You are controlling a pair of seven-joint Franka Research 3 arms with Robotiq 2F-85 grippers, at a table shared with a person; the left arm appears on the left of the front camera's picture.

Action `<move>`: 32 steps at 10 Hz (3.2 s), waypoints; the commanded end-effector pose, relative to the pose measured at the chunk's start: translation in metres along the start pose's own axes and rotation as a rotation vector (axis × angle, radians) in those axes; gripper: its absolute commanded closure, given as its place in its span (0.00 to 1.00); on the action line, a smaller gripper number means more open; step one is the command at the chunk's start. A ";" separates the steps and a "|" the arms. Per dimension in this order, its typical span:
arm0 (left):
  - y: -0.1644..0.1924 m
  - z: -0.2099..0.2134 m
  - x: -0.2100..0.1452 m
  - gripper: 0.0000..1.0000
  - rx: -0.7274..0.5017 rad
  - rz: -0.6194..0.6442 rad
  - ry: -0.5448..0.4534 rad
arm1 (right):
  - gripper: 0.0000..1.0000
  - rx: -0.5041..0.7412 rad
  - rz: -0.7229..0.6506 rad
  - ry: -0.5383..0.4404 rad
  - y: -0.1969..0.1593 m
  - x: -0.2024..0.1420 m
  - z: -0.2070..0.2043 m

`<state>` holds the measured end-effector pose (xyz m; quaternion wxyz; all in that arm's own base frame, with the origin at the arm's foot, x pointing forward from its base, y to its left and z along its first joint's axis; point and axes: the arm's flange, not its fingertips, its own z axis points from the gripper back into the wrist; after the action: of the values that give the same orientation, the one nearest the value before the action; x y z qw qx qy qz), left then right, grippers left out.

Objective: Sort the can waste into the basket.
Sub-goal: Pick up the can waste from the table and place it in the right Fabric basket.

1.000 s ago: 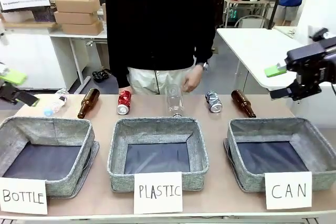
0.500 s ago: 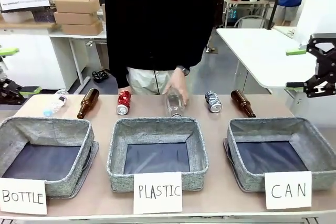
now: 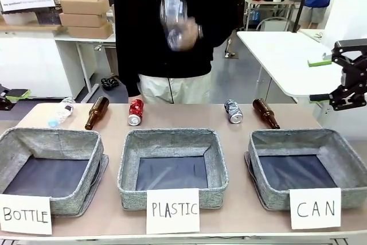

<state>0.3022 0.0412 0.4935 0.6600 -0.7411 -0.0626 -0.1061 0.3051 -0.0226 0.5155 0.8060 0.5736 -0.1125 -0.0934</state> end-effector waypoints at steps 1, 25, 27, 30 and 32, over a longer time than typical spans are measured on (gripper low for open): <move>0.004 0.000 0.000 0.00 -0.001 -0.020 0.014 | 0.00 0.022 0.015 -0.004 0.001 0.004 0.000; 0.167 -0.164 0.247 0.00 1.190 -0.045 -0.024 | 0.00 0.022 0.015 -0.004 0.001 0.004 0.000; 0.203 -0.174 0.256 0.00 1.177 0.030 -0.013 | 0.00 0.022 0.015 -0.004 0.001 0.004 0.000; 0.225 -0.195 0.284 0.00 1.485 -0.018 -0.265 | 0.00 0.022 0.015 -0.004 0.001 0.004 0.000; 0.241 -0.209 0.299 0.00 1.539 -0.038 -0.209 | 0.00 0.022 0.015 -0.004 0.001 0.004 0.000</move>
<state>0.6155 -0.1875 0.3440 0.9695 -0.1137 -0.2161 0.0187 0.3056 -0.0244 0.5142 0.8056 0.5739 -0.1121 -0.0955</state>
